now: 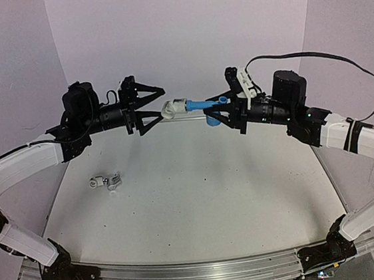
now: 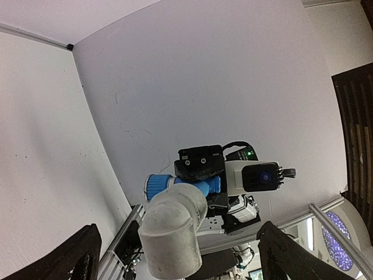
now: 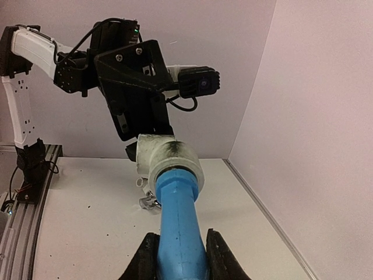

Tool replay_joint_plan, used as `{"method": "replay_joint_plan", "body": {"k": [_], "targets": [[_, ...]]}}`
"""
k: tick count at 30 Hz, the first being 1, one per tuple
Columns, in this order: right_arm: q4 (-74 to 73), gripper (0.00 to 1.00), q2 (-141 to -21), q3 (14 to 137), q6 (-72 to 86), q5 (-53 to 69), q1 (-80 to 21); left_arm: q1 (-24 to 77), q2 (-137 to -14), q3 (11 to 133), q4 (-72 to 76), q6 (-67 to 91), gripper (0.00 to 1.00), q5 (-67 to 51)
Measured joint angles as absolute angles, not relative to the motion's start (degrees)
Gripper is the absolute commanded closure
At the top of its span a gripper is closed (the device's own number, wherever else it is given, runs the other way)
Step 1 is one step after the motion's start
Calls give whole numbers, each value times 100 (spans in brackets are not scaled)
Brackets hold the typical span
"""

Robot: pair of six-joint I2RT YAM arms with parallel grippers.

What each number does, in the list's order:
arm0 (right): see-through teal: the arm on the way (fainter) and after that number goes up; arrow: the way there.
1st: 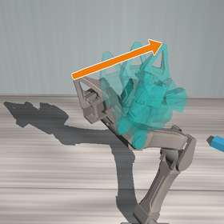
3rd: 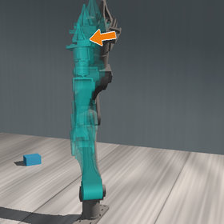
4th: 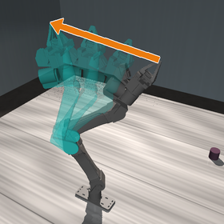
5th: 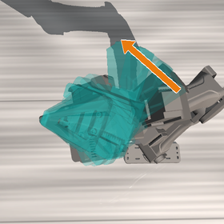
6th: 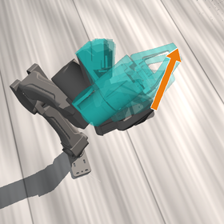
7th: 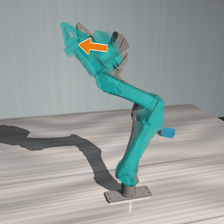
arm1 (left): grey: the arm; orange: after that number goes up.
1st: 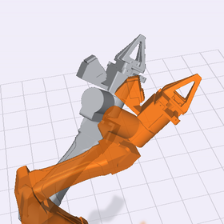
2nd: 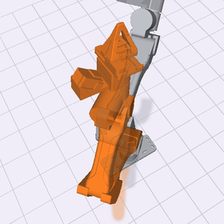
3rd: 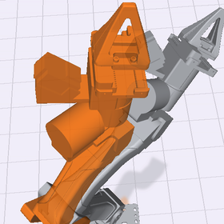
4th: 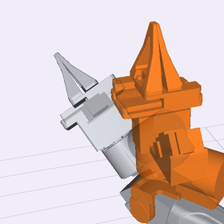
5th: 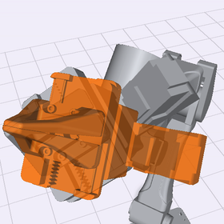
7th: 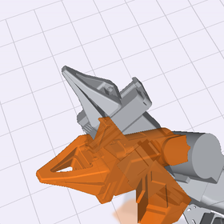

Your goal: Install the water faucets

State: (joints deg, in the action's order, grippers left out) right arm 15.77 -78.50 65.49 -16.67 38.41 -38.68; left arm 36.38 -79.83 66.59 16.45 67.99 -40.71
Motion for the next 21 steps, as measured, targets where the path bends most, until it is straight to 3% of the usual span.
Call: {"method": "replay_joint_plan", "body": {"k": [5,7,9,13,16,21], "targets": [[1717,100,-7898,6552,-1588,3870,-3874,3907,-8230,6794,1634,6724,40,-4340],[1870,100,-7992,6556,-1435,3938,-3883,4047,-8399,6917,1627,6573,63,-4434],[1935,100,-8049,6556,-1262,3999,-3894,4073,-8493,7017,1579,6346,79,-4480],[2080,100,-8095,6646,-482,4125,-3868,4021,-8597,7229,1496,5308,95,-4707],[2121,100,-8221,6914,932,4530,-3841,3953,-8576,7349,1509,3774,100,-4882],[3245,100,-9063,7682,5767,5426,-3789,3686,-8320,7419,1592,722,100,-4584]]}}
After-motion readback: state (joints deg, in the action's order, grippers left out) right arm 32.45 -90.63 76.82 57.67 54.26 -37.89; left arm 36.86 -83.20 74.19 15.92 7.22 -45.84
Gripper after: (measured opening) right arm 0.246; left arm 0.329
